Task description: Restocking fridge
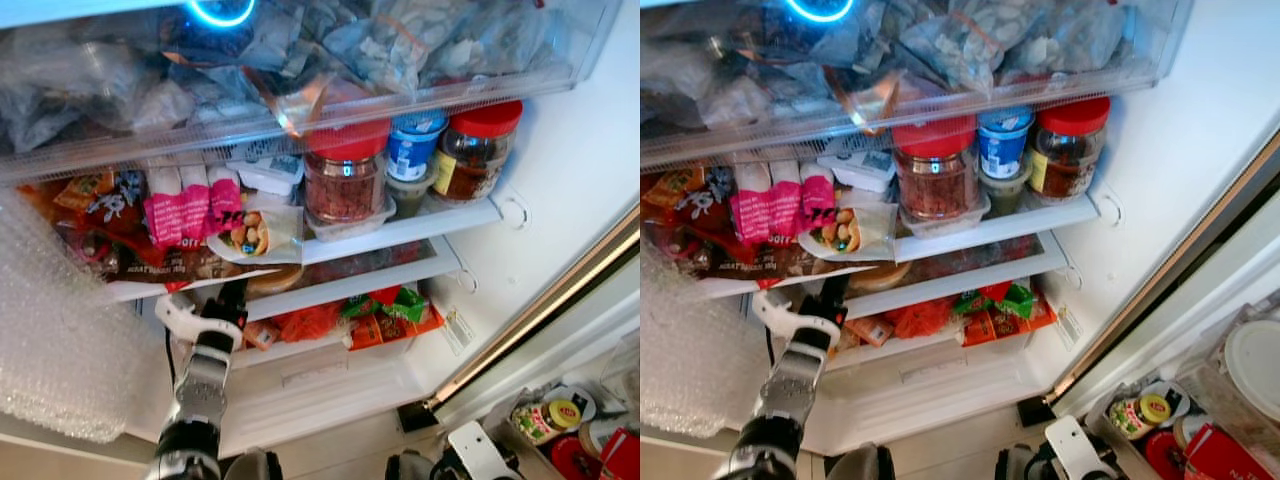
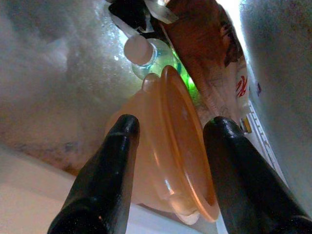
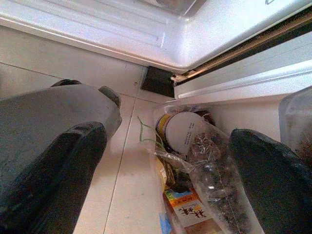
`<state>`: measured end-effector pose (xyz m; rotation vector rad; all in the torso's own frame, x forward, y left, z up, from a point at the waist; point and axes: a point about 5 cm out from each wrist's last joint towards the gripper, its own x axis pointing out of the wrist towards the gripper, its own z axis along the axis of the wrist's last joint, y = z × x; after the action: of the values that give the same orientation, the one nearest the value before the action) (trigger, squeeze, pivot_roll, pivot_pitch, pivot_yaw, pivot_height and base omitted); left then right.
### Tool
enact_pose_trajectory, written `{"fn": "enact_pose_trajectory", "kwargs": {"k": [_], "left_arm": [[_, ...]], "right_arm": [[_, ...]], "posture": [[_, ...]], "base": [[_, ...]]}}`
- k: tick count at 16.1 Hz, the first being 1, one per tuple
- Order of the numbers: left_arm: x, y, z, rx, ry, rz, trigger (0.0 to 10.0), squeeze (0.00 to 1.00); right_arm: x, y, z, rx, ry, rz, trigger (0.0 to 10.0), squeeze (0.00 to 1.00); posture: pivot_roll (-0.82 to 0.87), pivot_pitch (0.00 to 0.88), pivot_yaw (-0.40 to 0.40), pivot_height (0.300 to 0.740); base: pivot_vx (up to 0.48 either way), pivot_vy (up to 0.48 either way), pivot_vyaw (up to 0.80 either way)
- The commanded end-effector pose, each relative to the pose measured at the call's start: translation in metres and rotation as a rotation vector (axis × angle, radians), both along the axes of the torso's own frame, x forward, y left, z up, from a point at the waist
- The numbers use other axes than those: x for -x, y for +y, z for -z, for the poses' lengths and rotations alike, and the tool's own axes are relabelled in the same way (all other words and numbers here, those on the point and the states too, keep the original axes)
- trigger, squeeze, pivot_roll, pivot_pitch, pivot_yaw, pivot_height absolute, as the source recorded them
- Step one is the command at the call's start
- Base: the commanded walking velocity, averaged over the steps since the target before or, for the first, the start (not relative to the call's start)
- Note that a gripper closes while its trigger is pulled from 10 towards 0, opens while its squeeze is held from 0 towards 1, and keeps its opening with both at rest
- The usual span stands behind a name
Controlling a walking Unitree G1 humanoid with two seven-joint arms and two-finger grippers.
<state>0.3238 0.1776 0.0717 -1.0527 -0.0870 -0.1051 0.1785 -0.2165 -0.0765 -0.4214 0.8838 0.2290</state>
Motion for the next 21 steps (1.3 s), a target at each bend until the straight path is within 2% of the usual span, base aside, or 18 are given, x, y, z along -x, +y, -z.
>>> {"fn": "enact_pose_trajectory", "kwargs": {"k": [1, 5, 8, 14, 15, 16, 18, 19, 20, 21], "left_arm": [[0.003, 0.003, 0.001, -0.033, 0.014, 0.007, 10.0, 0.00], [0.014, 0.004, 0.002, -0.072, 0.020, 0.038, 10.0, 0.00], [0.021, -0.008, 0.000, -0.233, -0.006, 0.132, 10.0, 0.00], [0.034, -0.018, -0.008, -0.447, -0.050, 0.200, 10.0, 0.00], [0.037, -0.018, -0.007, -0.520, -0.047, 0.207, 10.0, 0.00], [0.040, -0.017, -0.006, -0.558, -0.043, 0.206, 10.0, 0.00], [0.052, -0.009, 0.002, -0.713, -0.014, 0.189, 10.0, 0.00], [0.054, -0.007, 0.003, -0.738, -0.011, 0.181, 10.0, 0.00], [0.061, -0.002, 0.004, -0.885, -0.006, 0.152, 10.0, 0.00], [0.062, 0.001, 0.005, -0.955, 0.002, 0.115, 10.0, 0.00]], "right_arm": [[0.038, 0.008, 0.020, -0.012, 0.172, 0.012, 10.0, 0.00], [0.037, 0.008, 0.020, -0.014, 0.169, 0.012, 10.0, 0.00], [0.036, 0.009, 0.019, -0.016, 0.170, 0.012, 10.0, 0.00], [0.034, 0.011, 0.019, -0.024, 0.169, 0.014, 10.0, 0.00], [0.034, 0.011, 0.019, -0.024, 0.169, 0.014, 10.0, 0.00], [0.034, 0.011, 0.019, -0.024, 0.169, 0.015, 10.0, 0.00], [0.033, 0.011, 0.019, -0.025, 0.171, 0.019, 10.0, 0.00], [0.033, 0.011, 0.019, -0.026, 0.172, 0.021, 10.0, 0.00], [0.033, 0.012, 0.019, -0.027, 0.174, 0.026, 10.0, 0.00], [0.033, 0.012, 0.020, -0.029, 0.175, 0.031, 10.0, 0.00]], "posture": [[-0.18, 0.143, 0.050, 0.652], [-0.17, 0.135, 0.054, 0.652], [-0.16, 0.132, 0.056, 0.652], [-0.15, 0.129, 0.063, 0.652], [-0.15, 0.126, 0.064, 0.652], [-0.15, 0.124, 0.066, 0.652], [-0.14, 0.114, 0.071, 0.652], [-0.13, 0.113, 0.072, 0.652], [-0.13, 0.101, 0.077, 0.652], [-0.12, 0.095, 0.081, 0.652]], "base": [[0.000, 0.000, 0.00], [0.000, 0.000, 0.00], [0.000, 0.000, 0.00], [0.000, 0.000, 0.00], [0.000, 0.000, 0.00], [0.000, 0.000, 0.00], [0.000, 0.000, 0.00], [0.000, 0.000, 0.00], [0.000, 0.000, 0.00], [0.000, 0.000, 0.00]]}}
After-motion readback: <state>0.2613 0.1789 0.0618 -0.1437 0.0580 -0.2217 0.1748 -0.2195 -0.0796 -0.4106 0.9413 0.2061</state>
